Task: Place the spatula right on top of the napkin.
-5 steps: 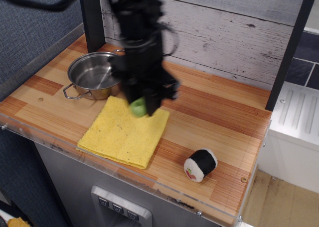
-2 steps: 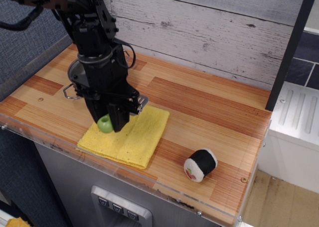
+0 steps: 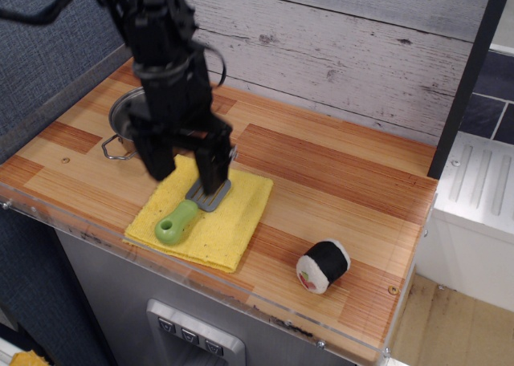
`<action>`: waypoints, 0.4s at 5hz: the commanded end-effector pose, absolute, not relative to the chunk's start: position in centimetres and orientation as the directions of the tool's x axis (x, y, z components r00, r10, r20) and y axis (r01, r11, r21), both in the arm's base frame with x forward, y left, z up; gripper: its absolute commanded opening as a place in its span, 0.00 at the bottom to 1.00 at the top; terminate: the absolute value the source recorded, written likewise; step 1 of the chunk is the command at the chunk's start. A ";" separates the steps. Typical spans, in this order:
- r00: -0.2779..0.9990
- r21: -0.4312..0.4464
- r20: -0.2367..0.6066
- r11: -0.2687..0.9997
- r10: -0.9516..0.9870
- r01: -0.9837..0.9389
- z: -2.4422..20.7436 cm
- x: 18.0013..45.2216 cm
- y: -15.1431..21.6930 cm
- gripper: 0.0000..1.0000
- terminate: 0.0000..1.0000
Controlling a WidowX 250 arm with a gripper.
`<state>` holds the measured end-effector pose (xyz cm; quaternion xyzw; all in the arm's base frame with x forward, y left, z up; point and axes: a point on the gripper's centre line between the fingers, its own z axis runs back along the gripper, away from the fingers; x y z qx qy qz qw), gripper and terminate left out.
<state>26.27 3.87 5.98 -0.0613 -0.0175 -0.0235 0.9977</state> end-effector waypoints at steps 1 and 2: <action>0.987 -0.095 0.153 0.993 -0.057 0.072 10.2 30.7 6.4 1.00 0.00; 0.984 -0.088 0.174 0.994 -0.044 0.060 10.0 31.8 6.6 1.00 0.00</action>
